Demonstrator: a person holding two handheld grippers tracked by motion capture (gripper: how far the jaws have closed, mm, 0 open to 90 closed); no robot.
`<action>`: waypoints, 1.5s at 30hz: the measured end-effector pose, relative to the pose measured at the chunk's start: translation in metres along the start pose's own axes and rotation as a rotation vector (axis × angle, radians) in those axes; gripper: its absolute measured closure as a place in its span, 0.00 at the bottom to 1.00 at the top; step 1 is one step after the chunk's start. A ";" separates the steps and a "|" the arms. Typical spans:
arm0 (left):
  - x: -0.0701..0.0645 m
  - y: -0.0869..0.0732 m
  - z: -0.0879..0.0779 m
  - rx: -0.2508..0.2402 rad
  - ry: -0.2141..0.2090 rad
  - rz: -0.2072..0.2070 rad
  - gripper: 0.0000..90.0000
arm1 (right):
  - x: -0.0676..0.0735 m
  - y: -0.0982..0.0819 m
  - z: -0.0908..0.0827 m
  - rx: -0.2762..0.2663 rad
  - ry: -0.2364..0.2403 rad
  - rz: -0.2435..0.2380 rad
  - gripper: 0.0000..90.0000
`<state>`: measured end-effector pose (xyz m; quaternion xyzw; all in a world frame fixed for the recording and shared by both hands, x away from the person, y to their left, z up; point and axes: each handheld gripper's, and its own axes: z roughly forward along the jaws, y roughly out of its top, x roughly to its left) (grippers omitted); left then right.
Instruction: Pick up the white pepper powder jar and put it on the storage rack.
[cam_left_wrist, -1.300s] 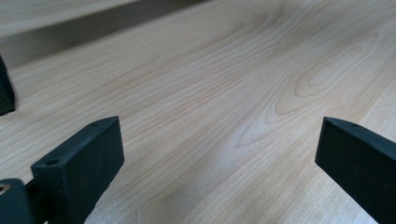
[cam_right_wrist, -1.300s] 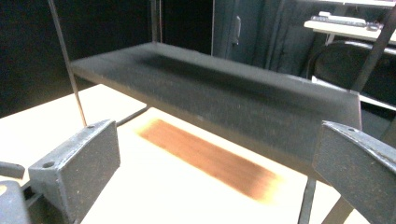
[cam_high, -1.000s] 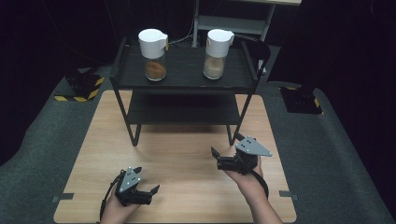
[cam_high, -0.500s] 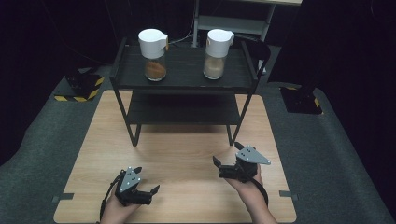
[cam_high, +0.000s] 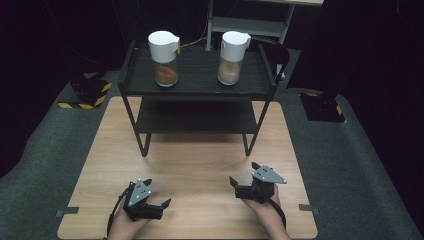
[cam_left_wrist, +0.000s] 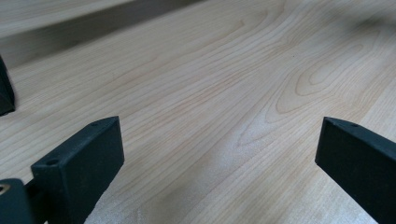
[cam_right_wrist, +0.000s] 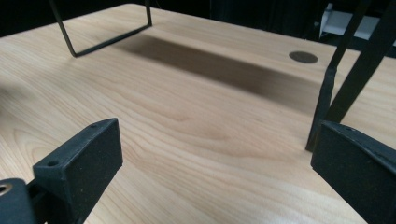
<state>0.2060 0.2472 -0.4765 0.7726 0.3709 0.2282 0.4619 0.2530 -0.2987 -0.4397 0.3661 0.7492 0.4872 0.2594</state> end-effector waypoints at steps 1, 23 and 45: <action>0.000 0.000 0.000 0.001 0.001 0.001 0.02 | 0.000 -0.002 0.000 0.001 -0.001 0.000 0.02; -0.003 0.003 0.001 0.014 0.010 0.014 0.02 | 0.007 -0.029 0.000 0.092 -0.069 -0.047 0.03; -0.013 0.007 0.004 0.041 0.032 0.066 0.02 | 0.014 -0.046 -0.019 0.030 -0.088 -0.048 0.00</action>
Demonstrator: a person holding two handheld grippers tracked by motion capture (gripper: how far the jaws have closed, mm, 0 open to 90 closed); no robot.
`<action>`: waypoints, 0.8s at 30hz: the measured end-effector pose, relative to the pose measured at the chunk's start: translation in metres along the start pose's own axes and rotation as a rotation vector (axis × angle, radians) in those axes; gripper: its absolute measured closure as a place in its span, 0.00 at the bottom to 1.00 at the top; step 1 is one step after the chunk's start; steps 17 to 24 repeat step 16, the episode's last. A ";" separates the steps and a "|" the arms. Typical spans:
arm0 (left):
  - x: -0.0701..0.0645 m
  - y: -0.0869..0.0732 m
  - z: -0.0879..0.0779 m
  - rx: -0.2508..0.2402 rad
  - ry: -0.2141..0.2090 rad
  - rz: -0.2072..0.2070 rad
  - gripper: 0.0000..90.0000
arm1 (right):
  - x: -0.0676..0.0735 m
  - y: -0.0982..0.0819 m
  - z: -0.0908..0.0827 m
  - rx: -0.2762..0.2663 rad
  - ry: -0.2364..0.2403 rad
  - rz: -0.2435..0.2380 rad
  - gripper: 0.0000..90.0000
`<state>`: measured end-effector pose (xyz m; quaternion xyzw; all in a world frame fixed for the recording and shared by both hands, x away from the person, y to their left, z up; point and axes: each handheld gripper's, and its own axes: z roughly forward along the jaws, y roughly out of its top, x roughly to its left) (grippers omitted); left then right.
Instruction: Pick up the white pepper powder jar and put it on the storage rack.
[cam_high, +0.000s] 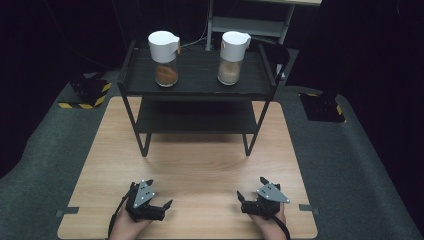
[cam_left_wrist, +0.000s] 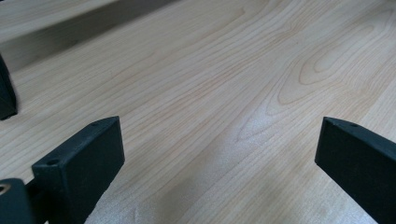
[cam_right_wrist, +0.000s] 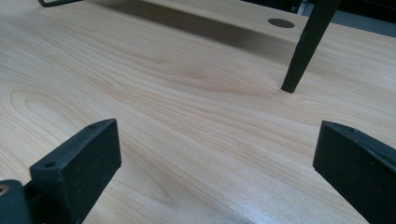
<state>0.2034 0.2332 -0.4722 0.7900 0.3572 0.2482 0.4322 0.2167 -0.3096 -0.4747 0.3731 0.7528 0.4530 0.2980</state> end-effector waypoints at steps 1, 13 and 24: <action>0.000 0.000 0.000 0.001 0.000 0.001 0.02 | -0.001 0.000 0.000 0.000 0.001 0.003 0.00; 0.003 0.001 0.002 0.000 -0.011 -0.005 0.02 | 0.001 -0.001 -0.001 -0.004 -0.005 -0.002 0.01; 0.004 0.001 0.002 -0.003 -0.014 -0.013 0.02 | 0.002 -0.001 -0.001 -0.004 -0.006 -0.004 0.01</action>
